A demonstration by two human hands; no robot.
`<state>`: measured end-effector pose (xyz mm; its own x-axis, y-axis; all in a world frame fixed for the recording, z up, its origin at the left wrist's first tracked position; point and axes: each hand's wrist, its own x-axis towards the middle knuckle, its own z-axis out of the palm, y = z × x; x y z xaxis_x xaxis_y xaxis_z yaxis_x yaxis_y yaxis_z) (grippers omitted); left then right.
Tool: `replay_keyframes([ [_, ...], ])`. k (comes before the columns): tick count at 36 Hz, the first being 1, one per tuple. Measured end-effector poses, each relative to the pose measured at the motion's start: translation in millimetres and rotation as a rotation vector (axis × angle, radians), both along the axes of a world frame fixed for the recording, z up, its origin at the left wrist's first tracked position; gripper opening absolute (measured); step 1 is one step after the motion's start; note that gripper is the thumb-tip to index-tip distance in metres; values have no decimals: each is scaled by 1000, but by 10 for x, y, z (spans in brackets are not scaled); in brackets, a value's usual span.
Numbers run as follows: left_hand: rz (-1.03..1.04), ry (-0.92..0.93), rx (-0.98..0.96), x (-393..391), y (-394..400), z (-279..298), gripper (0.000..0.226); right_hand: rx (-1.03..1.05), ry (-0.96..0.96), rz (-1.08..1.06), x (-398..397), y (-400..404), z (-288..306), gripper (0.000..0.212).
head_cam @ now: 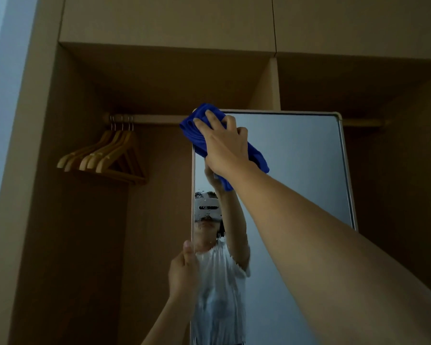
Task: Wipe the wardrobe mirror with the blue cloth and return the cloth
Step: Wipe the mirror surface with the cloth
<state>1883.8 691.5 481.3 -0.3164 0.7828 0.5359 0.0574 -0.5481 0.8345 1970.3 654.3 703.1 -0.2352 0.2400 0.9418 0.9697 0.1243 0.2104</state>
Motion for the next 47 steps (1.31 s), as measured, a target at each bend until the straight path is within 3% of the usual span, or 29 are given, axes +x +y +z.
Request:
replay_keyframes([
  [20,58,33,43,12,50,-28,55,-5,296,-127,623,-71,-43,77],
  [27,51,5,38,26,45,-42,55,4,73,16,264,-82,-60,78],
  [32,81,28,72,19,59,-52,57,21,62,13,371,-64,-22,74],
  [47,165,57,143,89,-3,-48,64,-63,428,-339,1448,-73,-91,78],
])
